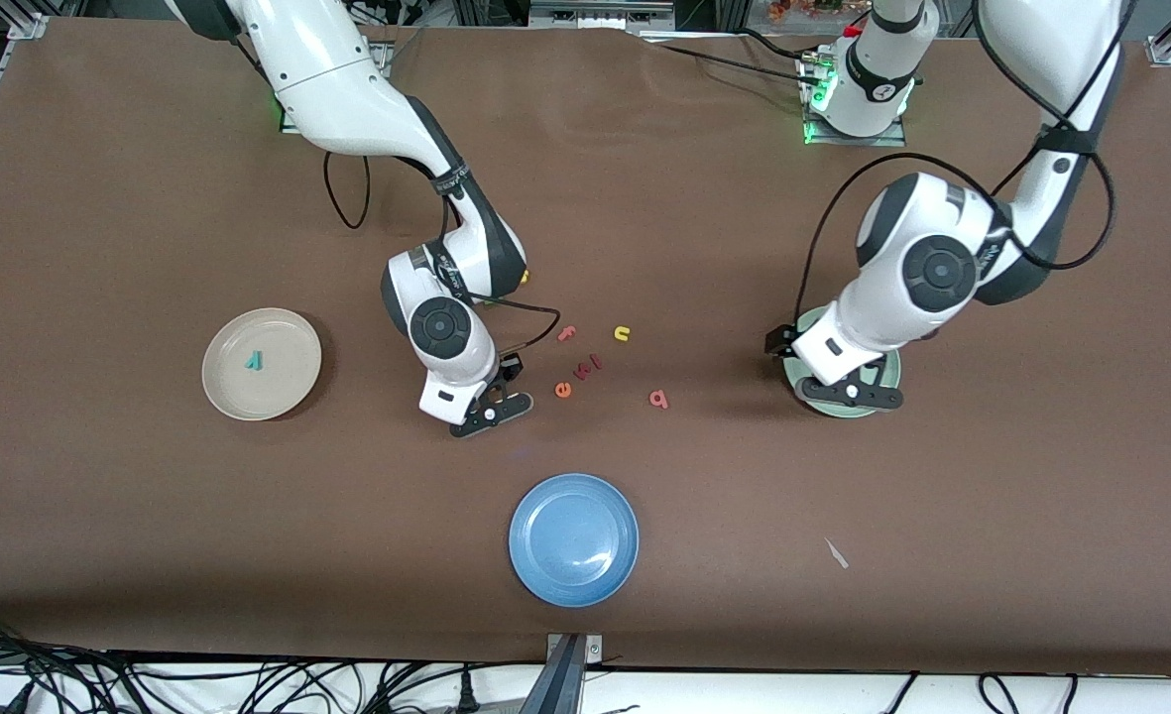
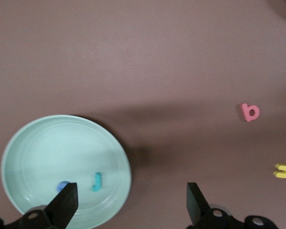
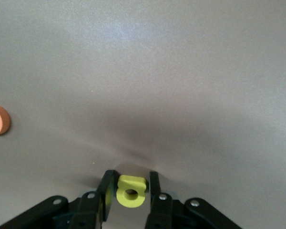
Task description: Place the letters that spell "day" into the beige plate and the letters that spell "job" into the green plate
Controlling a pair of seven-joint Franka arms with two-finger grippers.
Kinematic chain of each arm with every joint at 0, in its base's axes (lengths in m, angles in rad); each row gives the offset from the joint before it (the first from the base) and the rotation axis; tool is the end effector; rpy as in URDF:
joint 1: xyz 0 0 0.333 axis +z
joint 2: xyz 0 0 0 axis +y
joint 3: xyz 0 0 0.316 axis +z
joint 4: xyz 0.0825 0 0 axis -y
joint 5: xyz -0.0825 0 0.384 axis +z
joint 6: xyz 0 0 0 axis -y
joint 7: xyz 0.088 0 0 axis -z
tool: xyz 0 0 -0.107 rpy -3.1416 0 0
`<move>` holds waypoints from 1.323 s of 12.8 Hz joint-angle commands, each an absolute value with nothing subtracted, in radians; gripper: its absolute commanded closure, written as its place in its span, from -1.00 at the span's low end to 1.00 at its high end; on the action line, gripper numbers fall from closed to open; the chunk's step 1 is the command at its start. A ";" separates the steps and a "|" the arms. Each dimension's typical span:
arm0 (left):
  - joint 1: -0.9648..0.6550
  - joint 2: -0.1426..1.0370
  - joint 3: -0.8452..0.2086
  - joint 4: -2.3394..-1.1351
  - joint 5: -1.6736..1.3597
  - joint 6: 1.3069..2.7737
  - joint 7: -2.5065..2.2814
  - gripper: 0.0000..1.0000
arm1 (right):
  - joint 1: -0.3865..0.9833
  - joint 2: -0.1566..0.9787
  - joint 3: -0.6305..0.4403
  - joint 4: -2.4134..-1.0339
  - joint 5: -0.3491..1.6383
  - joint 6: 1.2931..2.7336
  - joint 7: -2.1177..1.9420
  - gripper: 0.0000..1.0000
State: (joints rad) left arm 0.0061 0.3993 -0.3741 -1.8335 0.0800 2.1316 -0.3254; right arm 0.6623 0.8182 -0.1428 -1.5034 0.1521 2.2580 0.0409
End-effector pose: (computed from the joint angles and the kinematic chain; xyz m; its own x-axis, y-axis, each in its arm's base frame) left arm 0.5941 -0.2088 0.3212 0.9934 -0.0681 -0.0919 -0.0635 -0.9967 0.0514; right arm 0.6030 0.3675 0.1790 0.9114 0.4079 -0.0538 0.4082 -0.9129 -0.0058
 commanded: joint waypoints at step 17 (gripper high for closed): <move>-0.341 0.799 -0.242 -1.529 0.158 2.350 -0.758 -0.98 | 0.646 0.763 -0.196 -1.486 0.147 2.180 0.019 0.74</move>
